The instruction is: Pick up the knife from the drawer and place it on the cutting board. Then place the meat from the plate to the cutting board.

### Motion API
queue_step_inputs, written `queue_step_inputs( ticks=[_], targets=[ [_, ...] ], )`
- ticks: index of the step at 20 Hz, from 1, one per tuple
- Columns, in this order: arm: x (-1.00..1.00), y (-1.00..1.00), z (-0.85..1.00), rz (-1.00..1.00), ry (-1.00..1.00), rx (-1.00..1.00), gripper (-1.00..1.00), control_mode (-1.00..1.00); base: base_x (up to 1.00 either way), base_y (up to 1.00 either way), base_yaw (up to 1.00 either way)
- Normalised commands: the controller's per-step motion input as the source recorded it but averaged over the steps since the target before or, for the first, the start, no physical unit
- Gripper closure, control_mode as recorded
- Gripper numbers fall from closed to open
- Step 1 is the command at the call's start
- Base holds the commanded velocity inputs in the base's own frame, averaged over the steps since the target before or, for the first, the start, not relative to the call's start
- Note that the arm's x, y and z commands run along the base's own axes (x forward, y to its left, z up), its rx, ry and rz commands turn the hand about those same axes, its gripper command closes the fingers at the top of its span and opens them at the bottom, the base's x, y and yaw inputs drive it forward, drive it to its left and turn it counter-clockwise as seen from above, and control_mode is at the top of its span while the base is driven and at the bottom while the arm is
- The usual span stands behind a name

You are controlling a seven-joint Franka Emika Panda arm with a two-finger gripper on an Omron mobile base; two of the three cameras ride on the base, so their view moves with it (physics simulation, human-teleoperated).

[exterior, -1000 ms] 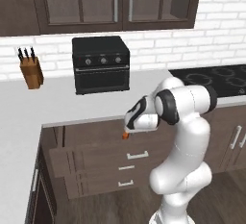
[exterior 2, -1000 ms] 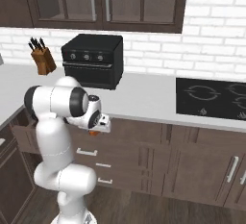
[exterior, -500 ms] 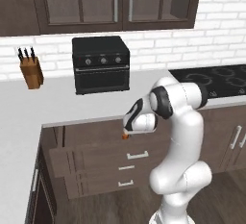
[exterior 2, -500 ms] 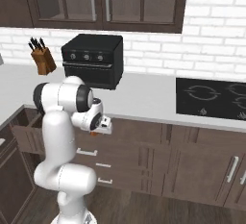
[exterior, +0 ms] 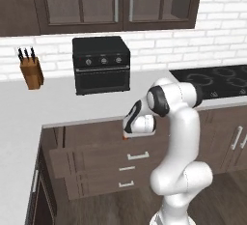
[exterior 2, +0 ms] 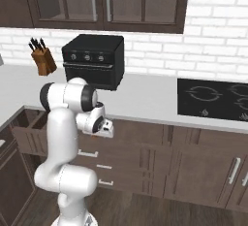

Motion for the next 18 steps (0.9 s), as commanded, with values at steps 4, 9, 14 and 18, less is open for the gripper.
queue_step_inputs(
  ticks=[4,9,14,18],
  targets=[
    [-0.02,0.0,-0.14,0.0,0.08,0.0,-1.0,-1.0,0.0,0.0,0.0],
    [-0.45,0.0,0.0,0.0,0.18,0.0,-1.0,-1.0,0.0,0.0,0.0],
    [-0.98,-0.04,0.0,0.0,0.13,0.0,-1.0,-1.0,0.0,0.0,0.0],
    [-1.0,-0.17,0.0,-0.01,0.22,0.0,-1.0,-1.0,0.0,0.0,0.0]
  ],
)
